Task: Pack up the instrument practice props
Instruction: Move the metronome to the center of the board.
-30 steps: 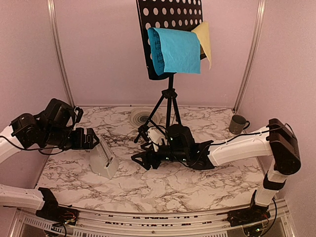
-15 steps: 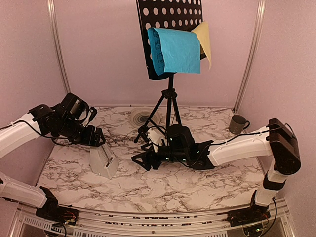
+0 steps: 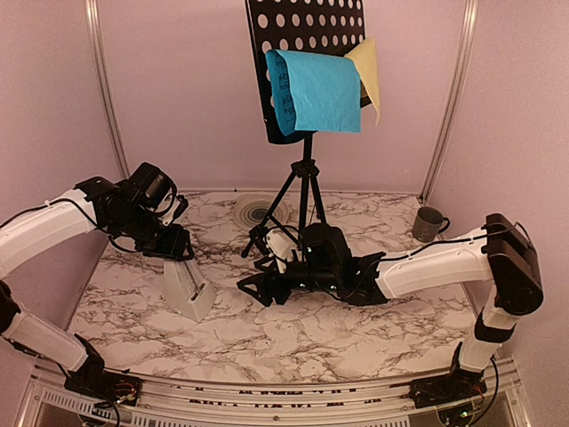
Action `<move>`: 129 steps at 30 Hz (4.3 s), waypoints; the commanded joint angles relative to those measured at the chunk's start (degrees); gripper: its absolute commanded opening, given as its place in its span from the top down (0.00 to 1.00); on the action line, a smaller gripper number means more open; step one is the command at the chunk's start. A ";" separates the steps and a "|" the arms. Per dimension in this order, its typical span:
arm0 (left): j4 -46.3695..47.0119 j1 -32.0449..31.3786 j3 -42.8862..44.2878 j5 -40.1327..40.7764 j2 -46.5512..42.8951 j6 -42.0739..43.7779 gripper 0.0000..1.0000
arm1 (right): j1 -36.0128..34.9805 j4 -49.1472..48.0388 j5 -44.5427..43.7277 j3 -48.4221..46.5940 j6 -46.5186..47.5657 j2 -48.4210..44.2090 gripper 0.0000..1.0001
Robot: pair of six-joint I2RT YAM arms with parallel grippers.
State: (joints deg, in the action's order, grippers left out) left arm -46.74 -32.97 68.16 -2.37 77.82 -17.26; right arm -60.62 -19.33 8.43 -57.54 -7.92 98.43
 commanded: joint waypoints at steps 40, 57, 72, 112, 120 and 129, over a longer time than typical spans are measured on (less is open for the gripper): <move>-17.28 5.63 9.18 -0.64 9.44 0.25 0.45 | 0.33 -0.27 -0.34 0.67 -0.58 -2.89 0.27; -20.78 11.24 15.58 8.28 9.90 2.25 0.53 | 0.33 -0.39 -0.65 1.74 -0.46 -4.10 0.27; -15.27 20.14 19.37 10.85 14.48 5.51 0.56 | 0.28 -0.25 -2.06 3.75 -0.58 -6.64 0.27; -13.31 21.27 24.51 11.25 0.31 5.55 0.01 | 0.28 0.26 -2.77 4.02 -0.11 -8.36 0.26; -7.01 21.21 21.25 4.18 -10.28 3.08 0.01 | 0.33 1.74 -4.40 3.06 0.40 -9.75 0.24; 6.37 18.16 12.28 -14.45 -18.66 -1.89 0.02 | 2.25 6.14 -7.97 3.46 1.39 -14.67 0.00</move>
State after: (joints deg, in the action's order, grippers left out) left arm -48.34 -12.45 83.35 -8.60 59.96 -16.32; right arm -60.16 -15.49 2.72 -52.80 -7.01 87.39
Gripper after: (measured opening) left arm 0.985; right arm 0.982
